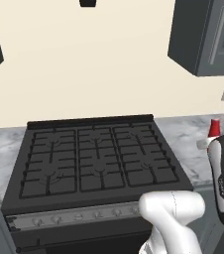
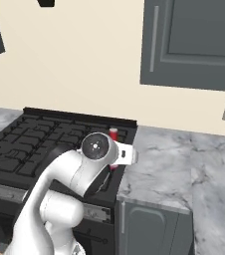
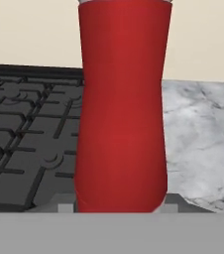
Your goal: Take 2 condiments from the cabinet and move them on the counter near the stove.Make sure the condiments are lined up with each other, next to each other.
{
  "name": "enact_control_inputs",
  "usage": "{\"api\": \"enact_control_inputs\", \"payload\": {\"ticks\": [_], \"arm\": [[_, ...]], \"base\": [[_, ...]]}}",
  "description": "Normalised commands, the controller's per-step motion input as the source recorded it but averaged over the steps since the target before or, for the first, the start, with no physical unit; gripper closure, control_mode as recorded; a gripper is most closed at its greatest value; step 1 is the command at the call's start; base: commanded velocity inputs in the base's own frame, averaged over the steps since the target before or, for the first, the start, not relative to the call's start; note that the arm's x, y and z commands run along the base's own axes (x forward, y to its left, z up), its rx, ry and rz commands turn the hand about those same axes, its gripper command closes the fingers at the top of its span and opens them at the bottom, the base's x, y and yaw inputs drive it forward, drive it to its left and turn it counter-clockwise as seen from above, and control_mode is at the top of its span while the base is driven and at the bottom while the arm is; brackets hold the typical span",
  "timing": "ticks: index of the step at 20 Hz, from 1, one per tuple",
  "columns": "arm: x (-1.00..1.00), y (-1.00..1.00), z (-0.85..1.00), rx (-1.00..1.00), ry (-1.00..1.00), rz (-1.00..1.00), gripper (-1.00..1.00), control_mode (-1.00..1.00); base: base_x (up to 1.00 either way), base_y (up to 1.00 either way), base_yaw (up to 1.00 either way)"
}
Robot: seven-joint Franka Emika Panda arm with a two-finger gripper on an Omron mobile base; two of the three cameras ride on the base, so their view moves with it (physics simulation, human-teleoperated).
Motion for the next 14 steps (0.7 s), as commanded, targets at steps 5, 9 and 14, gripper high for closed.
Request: {"api": "enact_control_inputs", "payload": {"ticks": [5,9,14], "arm": [[0.38,-0.08,-0.47,0.00,0.03,0.00,1.00,-1.00],[0.35,-0.01,-0.43,0.00,0.00,0.00,1.00,-1.00],[0.43,-0.15,-0.51,0.00,0.00,0.00,1.00,-1.00]], "base": [[0.00,0.00,0.00],[0.00,0.00,0.00],[0.00,0.00,0.00]]}}
